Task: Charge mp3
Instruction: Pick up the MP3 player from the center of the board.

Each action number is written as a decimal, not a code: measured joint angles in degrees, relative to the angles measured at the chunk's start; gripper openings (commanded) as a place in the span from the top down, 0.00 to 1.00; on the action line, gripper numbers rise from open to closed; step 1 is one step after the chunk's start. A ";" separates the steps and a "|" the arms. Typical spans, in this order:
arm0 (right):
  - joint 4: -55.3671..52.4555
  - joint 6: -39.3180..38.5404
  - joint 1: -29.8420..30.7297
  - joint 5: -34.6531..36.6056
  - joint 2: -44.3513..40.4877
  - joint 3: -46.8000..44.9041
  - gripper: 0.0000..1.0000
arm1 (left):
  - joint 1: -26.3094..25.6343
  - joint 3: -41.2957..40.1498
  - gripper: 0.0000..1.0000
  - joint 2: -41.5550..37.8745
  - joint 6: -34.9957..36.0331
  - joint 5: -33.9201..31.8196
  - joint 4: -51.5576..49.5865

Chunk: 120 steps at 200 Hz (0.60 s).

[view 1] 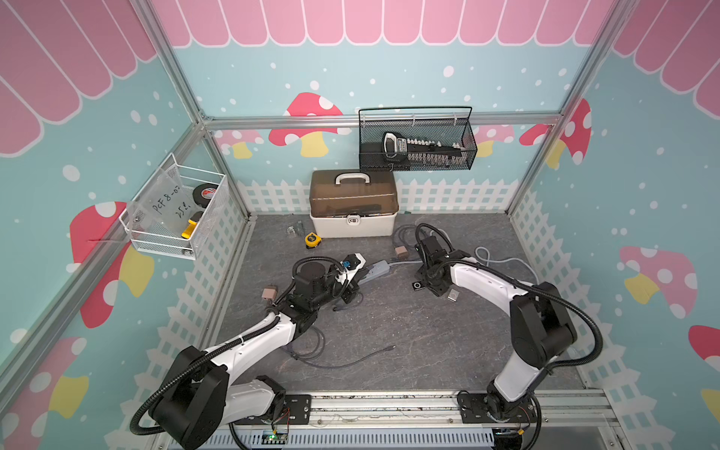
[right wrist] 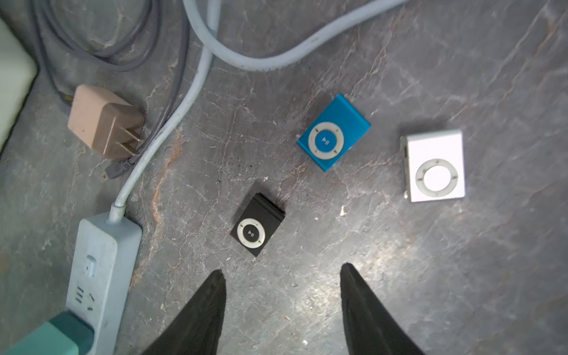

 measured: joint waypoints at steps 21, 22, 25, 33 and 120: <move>-1.92 5.77 1.40 0.44 4.33 3.78 0.44 | 0.33 0.00 0.93 -0.26 -0.24 -0.68 -0.26; -2.01 5.92 1.44 0.44 4.44 3.87 0.44 | 0.35 0.00 0.93 -0.26 -0.24 -0.70 -0.28; -2.40 6.62 1.62 0.48 4.87 4.26 0.44 | 0.39 0.00 0.93 -0.26 -0.24 -0.70 -0.37; -3.69 8.28 1.90 0.74 6.10 5.44 0.44 | 0.50 0.00 0.93 -0.28 -0.26 -0.87 -0.63; -10.19 18.47 2.43 3.02 13.49 11.21 0.44 | 2.14 0.00 0.93 -0.59 -0.50 -1.11 -2.34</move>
